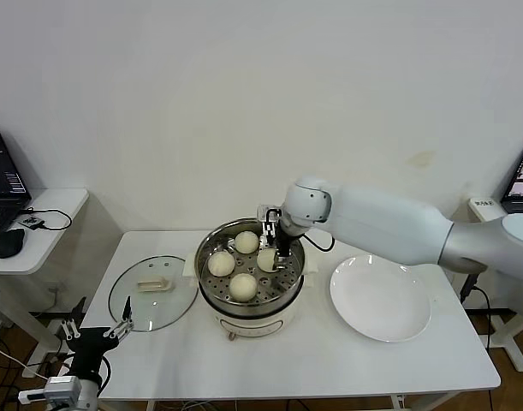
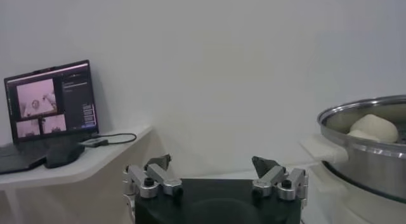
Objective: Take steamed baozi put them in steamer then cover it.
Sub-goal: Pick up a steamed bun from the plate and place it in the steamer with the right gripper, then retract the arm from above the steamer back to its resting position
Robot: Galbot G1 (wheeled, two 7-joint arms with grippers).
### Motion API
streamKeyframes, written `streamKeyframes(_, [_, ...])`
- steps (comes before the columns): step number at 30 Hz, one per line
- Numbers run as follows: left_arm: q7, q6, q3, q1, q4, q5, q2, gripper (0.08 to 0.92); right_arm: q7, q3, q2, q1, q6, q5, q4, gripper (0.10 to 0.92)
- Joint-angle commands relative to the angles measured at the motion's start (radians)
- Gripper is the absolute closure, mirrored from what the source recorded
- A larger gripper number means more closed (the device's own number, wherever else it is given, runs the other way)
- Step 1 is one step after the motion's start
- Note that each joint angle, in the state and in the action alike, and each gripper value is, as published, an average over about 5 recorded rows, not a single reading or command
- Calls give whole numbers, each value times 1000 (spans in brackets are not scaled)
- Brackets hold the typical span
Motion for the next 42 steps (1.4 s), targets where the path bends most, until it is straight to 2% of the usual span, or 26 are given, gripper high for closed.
streamKeyframes(1, [0, 0, 2, -2, 2, -3, 1, 177, 50, 33, -132, 43, -3, 29, 137, 211])
streamKeyframes(4, [0, -1, 4, -4, 6, -4, 3, 177, 218, 78, -219, 22, 11, 107, 230, 204])
streamKeyframes(7, [1, -3, 9, -8, 7, -4, 3, 177, 538, 144, -306, -56, 72, 219, 312, 203])
streamKeyframes(10, [2, -5, 15, -9, 7, -3, 4, 177, 819, 278, -406, -236, 202, 293, 389, 202])
streamKeyframes(14, [1, -11, 20, -7, 14, 1, 5, 177, 972, 618, -494, -633, 394, 265, 460, 203])
streamKeyframes(17, [0, -20, 18, -6, 24, 3, 6, 177, 968, 966, -494, -965, 525, 166, 484, 203])
streamKeyframes(20, [-1, -27, 15, -5, 36, 3, 7, 177, 899, 1308, -430, -1281, 643, 61, 494, 202])
streamKeyframes(24, [-6, -32, 25, -8, 61, 19, 13, 177, 787, 1633, -288, -1572, 746, -50, 507, 203])
streamKeyframes(29, [-11, -64, 50, -39, 131, 139, 29, 177, 672, 1898, -76, -1817, 815, -129, 540, 202])
streamKeyframes(35, [-7, -174, 70, -98, 251, 537, 65, 177, 635, 2073, 161, -1981, 866, -163, 582, 203])
streamKeyframes(42, [8, -292, 23, -172, 413, 1125, 118, 177, 712, 2176, 268, -2043, 854, -215, 653, 203])
